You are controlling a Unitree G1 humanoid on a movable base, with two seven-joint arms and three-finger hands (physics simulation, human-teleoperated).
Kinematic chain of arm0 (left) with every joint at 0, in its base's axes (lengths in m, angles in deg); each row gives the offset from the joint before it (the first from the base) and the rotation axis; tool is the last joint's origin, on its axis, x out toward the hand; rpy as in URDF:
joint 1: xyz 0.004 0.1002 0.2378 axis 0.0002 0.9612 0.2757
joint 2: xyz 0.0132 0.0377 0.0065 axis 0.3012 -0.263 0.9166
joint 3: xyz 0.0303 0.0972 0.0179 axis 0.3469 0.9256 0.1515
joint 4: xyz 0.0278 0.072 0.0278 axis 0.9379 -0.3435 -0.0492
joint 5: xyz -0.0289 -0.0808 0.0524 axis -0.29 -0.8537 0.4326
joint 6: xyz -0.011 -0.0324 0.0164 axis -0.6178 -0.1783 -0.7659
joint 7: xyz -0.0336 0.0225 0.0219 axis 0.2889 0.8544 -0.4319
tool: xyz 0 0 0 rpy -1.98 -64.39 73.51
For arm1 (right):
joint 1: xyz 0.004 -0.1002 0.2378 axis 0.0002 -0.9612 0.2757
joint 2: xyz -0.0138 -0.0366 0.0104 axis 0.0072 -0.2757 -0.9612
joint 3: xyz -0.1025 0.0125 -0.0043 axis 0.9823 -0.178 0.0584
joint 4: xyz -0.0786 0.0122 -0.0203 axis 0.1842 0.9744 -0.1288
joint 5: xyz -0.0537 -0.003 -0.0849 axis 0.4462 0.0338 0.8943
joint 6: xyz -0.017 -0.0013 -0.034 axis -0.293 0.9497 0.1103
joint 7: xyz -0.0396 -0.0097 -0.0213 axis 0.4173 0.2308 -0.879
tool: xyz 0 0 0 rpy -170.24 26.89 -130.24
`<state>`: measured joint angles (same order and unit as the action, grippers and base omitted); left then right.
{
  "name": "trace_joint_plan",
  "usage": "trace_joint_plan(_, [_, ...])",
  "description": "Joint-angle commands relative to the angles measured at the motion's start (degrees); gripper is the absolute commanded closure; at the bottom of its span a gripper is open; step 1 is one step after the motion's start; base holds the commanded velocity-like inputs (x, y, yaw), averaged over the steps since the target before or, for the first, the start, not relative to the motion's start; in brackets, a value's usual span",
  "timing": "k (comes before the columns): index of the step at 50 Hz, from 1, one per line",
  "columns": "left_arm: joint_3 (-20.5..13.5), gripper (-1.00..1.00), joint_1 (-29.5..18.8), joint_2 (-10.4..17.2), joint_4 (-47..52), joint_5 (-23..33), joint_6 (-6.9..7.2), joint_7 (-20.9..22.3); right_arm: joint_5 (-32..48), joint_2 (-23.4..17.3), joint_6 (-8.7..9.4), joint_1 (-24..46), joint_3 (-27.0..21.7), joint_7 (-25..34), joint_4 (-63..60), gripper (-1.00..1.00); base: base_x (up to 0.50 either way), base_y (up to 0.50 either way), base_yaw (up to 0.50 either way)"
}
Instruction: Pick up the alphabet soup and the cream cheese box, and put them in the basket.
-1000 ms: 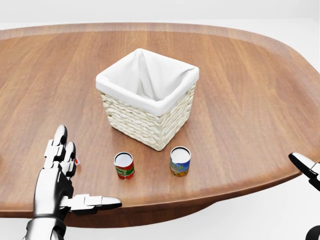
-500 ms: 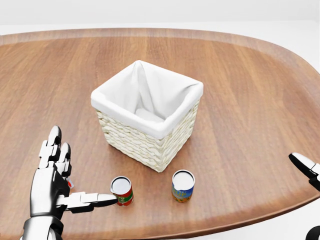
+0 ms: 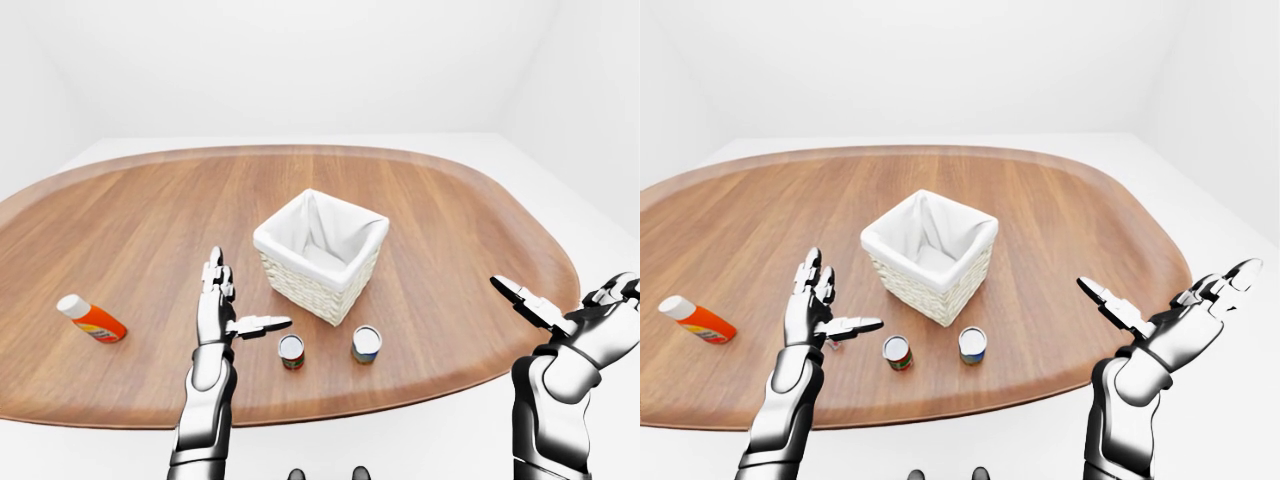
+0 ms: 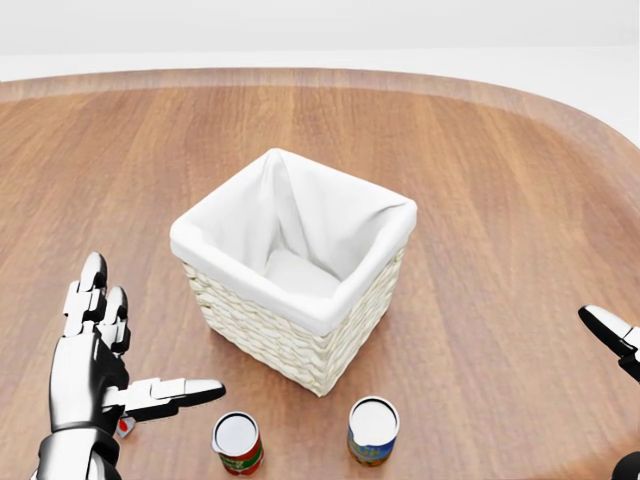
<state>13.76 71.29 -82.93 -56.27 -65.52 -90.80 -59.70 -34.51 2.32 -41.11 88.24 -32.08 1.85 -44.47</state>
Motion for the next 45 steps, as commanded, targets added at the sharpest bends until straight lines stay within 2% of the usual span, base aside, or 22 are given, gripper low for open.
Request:
trace_joint_plan(1, [-0.18, -1.00, -0.11, 0.14, -0.24, -0.43, 0.25, -0.31, 0.06, 0.00, 0.02, -0.02, 0.00, 0.00, -0.07, -1.00, 0.25, 0.00, 0.00])
trace_joint_plan(2, [-0.11, -1.00, 0.01, 0.10, 0.15, -0.41, 0.56, -0.37, 0.08, 0.01, -0.19, 0.02, -0.01, 0.00, 0.21, -1.00, 0.25, 0.00, 0.00])
trace_joint_plan(3, [-0.16, -1.00, -0.06, 0.11, -0.01, -0.43, 0.50, -0.37, 0.02, 0.02, 0.33, -0.09, -0.02, 0.00, -0.47, -1.00, 0.25, 0.00, 0.00])
trace_joint_plan(5, [-0.20, -1.00, -0.35, 0.20, -1.09, -0.32, -0.29, -0.21, 0.08, 0.05, -0.08, -0.08, -0.06, 0.00, -0.08, -1.00, 0.25, 0.00, 0.00])
trace_joint_plan(12, [0.14, -1.00, 0.11, 0.07, 0.55, -0.15, 1.06, -0.27, 0.22, -0.02, -0.19, 0.05, 0.03, 0.00, 0.22, -1.00, 0.25, 0.00, 0.00])
trace_joint_plan(15, [0.08, -1.00, -0.19, 0.10, -0.08, -0.13, 0.94, -0.16, 0.23, -0.09, -0.01, 0.15, 0.01, 0.00, 0.24, -1.00, 0.25, 0.00, 0.00])
trace_joint_plan(16, [-0.03, -1.00, -0.34, 0.13, -0.80, -0.18, 0.43, -0.07, 0.24, -0.12, -0.19, 0.27, 0.00, 0.00, 1.01, -1.00, 0.25, 0.00, 0.00])
trace_joint_plan(21, [0.23, -1.00, 0.34, -0.01, 0.48, -0.11, 0.96, -0.03, 0.20, -0.05, -0.19, -0.09, 0.00, 0.00, 0.31, -1.00, 0.25, 0.00, 0.00])
trace_joint_plan(22, [0.13, -1.00, -0.02, 0.06, -0.51, -0.08, 0.37, 0.06, 0.24, -0.04, -0.19, -0.07, -0.02, 0.00, 0.59, -1.00, 0.25, 0.00, 0.00])
trace_joint_plan(26, [0.13, -1.00, -0.05, 0.09, -0.21, -0.07, 0.84, 0.02, 0.31, -0.15, -0.19, 0.25, 0.05, 0.00, 1.29, -1.00, 0.25, 0.00, 0.00])
trace_joint_plan(32, [0.05, -1.00, -0.72, 0.23, -1.75, -0.05, 0.05, 0.23, 0.31, -0.33, -0.19, 0.49, 0.17, 0.00, 1.59, -1.00, 0.25, 0.00, 0.00])
trace_joint_plan(37, [0.03, -1.00, -0.54, 0.20, -1.14, -0.26, 0.19, 0.31, 0.30, -0.43, -0.19, 0.59, 0.23, 0.00, 2.13, -1.00, 0.25, 0.00, 0.00])
trace_joint_plan(40, [-0.09, -1.00, -0.88, 0.26, -2.15, -0.29, -0.52, 0.38, 0.31, -0.47, -0.19, 0.61, 0.26, 0.00, 2.20, -1.00, 0.25, 0.01, 0.00])
trace_joint_plan(43, [-0.01, -1.00, -0.95, 0.28, -1.92, -0.26, -0.19, 0.31, 0.31, -0.52, -0.19, 0.71, 0.29, 0.00, 2.20, -1.00, 0.25, 0.01, 0.00])
trace_joint_plan(45, [-0.06, -1.00, -1.14, 0.34, -2.44, -0.25, -0.48, 0.38, 0.31, -0.56, -0.19, 0.79, 0.33, 0.00, 2.36, -1.00, 0.25, 0.01, 0.00])
